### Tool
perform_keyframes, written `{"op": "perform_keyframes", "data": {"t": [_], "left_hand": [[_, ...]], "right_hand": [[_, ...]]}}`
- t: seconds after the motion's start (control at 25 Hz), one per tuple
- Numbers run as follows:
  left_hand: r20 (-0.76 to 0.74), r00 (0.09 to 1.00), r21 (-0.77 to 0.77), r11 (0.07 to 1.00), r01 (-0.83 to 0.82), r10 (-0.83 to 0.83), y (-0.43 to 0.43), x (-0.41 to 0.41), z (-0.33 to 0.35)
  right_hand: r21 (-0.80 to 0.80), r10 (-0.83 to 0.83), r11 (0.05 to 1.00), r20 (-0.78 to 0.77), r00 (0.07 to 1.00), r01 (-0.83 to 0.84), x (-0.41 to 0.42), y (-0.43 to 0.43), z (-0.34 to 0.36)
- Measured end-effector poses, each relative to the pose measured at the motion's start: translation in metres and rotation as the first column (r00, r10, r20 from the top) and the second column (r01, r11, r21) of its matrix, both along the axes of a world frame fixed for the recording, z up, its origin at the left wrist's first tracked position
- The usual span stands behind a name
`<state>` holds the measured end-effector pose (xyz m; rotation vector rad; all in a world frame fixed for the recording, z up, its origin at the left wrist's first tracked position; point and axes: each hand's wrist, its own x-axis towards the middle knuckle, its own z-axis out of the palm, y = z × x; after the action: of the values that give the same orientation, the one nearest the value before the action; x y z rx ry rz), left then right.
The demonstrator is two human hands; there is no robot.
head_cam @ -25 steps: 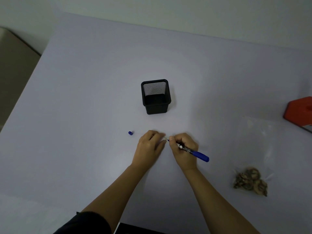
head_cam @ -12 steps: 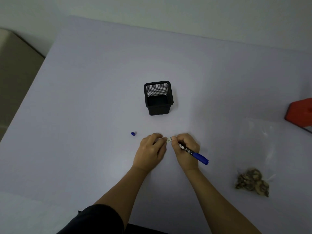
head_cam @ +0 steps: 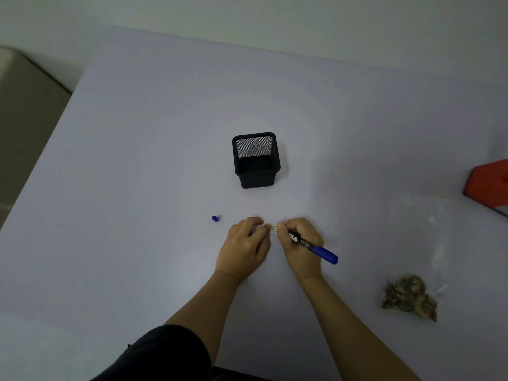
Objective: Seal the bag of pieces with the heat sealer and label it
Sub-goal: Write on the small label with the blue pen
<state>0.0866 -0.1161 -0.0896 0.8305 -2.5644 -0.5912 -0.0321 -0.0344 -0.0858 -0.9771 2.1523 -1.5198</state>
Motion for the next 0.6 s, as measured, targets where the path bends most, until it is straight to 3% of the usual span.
{"op": "perform_keyframes", "data": {"t": [0.6], "left_hand": [[0.021, 1.0, -0.003, 1.0, 0.003, -0.003, 0.0004, 0.0006, 0.0003]], "right_hand": [[-0.022, 0.007, 1.0, -0.073, 0.997, -0.009, 0.0007, -0.0024, 0.0035]]}}
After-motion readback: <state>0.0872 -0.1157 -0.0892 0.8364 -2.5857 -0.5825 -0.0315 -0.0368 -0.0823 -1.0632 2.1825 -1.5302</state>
